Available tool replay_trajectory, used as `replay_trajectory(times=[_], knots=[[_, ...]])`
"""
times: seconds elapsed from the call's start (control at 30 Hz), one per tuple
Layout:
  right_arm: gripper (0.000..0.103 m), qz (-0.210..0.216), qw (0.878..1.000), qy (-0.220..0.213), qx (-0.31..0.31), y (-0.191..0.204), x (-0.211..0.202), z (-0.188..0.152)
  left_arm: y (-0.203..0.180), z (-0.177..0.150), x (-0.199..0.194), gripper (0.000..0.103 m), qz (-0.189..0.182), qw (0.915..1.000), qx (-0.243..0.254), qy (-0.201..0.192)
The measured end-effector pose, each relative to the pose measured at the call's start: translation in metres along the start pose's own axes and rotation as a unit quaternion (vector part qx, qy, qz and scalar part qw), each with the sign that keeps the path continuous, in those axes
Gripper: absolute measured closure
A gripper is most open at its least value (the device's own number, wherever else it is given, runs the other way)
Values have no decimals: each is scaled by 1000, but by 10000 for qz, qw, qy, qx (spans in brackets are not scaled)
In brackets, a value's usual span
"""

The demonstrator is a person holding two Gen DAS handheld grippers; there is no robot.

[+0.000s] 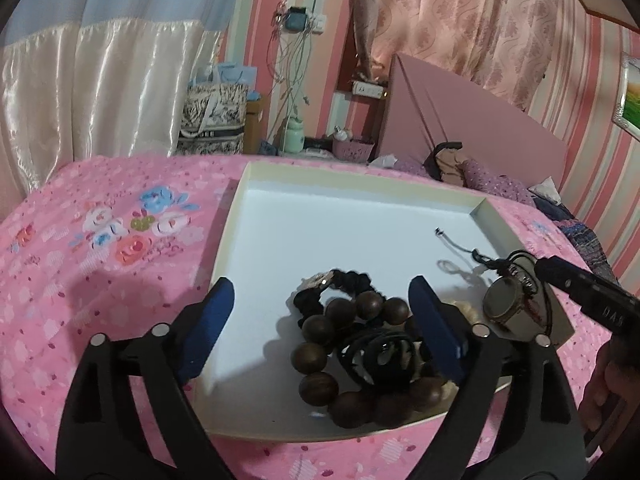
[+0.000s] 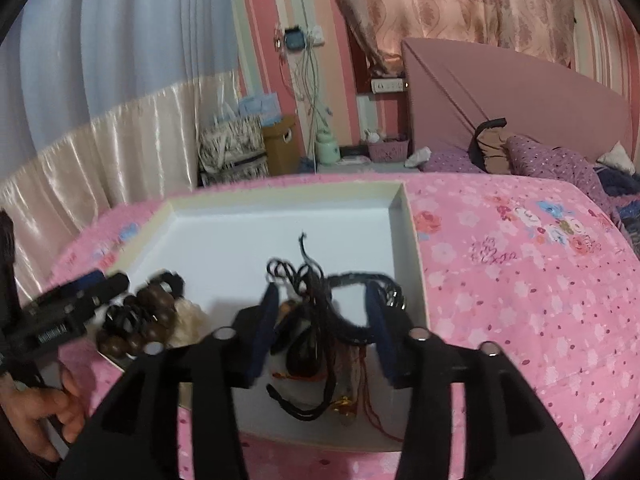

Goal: Organize jewelry
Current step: 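Lower the bead bracelet into the tray with the left tool while the right releases the pendant there, then move the open left tool to the red tassel pendant on the bedspread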

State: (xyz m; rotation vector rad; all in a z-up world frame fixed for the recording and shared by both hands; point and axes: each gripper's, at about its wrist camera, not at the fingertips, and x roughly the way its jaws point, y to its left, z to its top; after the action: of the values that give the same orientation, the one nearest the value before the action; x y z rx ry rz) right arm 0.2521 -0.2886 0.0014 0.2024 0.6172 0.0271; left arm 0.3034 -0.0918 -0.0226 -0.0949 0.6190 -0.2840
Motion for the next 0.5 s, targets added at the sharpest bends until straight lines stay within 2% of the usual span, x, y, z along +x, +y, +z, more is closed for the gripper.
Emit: replay_trajectory(times=[0.1,0.37,0.43,0.5], knots=[[49,63,9997,-155,173,-9,-9,5,0,6,-11,7,-77,9999,-25,-150],[49,149,9991,-312,262,-16,-31,24,-1,35,-60,6,145,9979,167,-612],[49,121,9993,-296,166,-12,-38,24,0,37,-74,3,201,9975,173,-648],[45,132,9997,-187,66,-8,-48,17,0,30,-86,3,121,9983,233,-525]])
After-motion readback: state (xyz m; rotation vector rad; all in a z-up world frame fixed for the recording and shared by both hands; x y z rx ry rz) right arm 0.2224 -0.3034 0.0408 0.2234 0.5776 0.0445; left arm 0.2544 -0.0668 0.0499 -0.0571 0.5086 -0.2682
